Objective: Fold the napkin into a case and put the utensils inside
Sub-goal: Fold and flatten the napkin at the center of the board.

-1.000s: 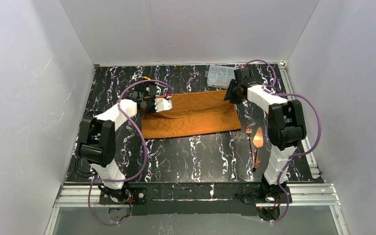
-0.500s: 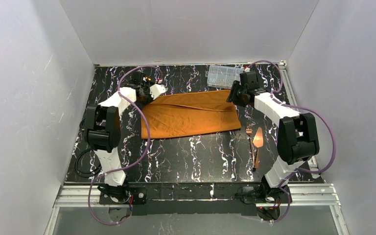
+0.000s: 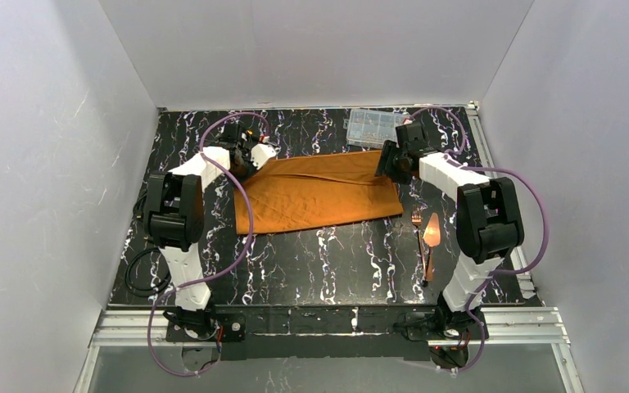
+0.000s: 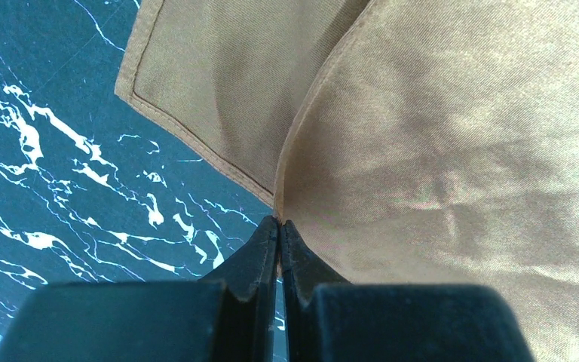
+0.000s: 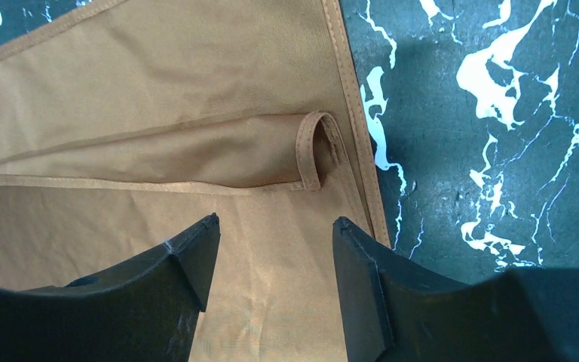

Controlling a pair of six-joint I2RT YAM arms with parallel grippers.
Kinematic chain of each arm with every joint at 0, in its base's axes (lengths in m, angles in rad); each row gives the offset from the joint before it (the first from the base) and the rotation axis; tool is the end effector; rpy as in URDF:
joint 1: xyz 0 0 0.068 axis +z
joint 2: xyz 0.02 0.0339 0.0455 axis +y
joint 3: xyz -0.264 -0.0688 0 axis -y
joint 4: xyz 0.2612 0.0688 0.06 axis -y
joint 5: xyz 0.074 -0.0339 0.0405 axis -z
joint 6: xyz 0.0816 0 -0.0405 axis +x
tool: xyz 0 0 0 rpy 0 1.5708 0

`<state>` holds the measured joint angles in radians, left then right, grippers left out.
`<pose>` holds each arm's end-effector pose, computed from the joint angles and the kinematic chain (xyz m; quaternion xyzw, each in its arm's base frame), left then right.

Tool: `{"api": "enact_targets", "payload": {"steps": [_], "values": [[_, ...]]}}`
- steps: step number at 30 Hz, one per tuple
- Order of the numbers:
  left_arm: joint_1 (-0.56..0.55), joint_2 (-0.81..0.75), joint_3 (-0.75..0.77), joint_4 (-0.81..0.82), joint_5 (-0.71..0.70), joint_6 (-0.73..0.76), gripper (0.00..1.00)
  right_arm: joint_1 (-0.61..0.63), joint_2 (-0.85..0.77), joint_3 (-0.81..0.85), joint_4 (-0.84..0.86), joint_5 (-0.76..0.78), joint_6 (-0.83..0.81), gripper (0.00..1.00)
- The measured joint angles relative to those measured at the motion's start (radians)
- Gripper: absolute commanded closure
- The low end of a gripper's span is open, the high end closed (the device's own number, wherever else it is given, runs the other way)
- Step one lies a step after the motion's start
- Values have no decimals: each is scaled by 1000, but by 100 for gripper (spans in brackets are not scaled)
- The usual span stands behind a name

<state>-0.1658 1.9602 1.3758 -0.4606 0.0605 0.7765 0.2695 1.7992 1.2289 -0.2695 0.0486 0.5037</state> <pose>0.4422 -0.0790 0.1292 0.4451 0.8565 0.0502 0.2565 0.4212 0.1122 0.1644 0.1177 0.9263 0.1137 0.3395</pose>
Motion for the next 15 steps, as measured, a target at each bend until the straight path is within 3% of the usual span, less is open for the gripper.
{"api": "enact_targets", "payload": {"steps": [9, 15], "values": [[0, 0, 0, 5, -1, -2, 100, -2, 51, 7, 18, -37, 15, 45], [0, 0, 0, 6, 0, -1, 100, -31, 137, 48, 17, -116, 16, 45]]}}
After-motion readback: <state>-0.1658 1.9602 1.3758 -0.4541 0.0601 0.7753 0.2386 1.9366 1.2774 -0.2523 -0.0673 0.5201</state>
